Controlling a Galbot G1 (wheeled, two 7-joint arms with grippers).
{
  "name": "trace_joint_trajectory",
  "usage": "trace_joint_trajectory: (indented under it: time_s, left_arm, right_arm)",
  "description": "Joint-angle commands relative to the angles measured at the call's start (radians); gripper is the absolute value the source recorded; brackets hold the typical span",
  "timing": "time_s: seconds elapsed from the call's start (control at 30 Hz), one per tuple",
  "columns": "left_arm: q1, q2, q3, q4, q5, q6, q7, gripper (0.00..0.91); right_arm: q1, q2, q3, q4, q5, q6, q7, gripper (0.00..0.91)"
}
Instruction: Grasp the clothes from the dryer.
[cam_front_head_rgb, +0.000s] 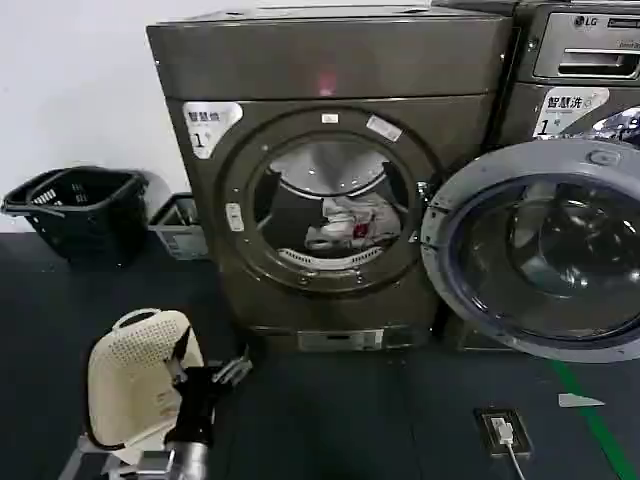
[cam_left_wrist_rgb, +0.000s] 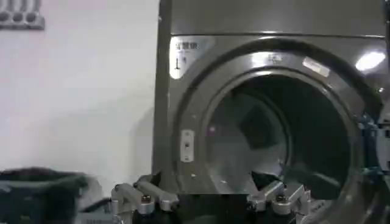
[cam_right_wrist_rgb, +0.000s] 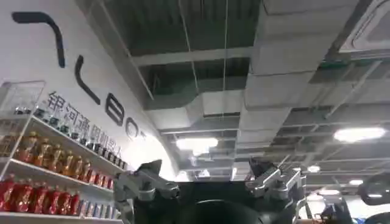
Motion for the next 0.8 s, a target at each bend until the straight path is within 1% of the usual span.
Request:
trace_joint_trajectory:
  time_s: [0.03, 0.1, 0.17, 0.43, 0.8]
  left_arm:
    - [0.006, 0.002, 0.011, -0.021, -0.023, 0.030, 0.039, 0.907]
    - [0.011, 0.002, 0.004, -0.034, -0.029, 0.032, 0.044, 0.907]
    - [0.013, 0.002, -0.007, -0.042, -0.036, 0.034, 0.044, 0.907]
    - [0.019, 0.007, -0.028, -0.054, -0.043, 0.036, 0.043, 0.907]
    - [0.018, 0.005, -0.022, -0.052, -0.049, 0.040, 0.042, 0.907]
  right_arm:
    - [-0.002, 0.006, 0.002, 0.006, 0.073, -0.006, -0.034, 0.907]
    - [0.002, 0.008, -0.005, 0.012, 0.073, 0.015, -0.038, 0.907]
    - [0.009, 0.011, -0.008, 0.020, 0.071, 0.018, -0.034, 0.907]
    - [0.012, 0.014, -0.005, 0.012, 0.067, 0.024, -0.030, 0.907]
    - [0.016, 0.014, -0.007, 0.013, 0.066, 0.028, -0.031, 0.907]
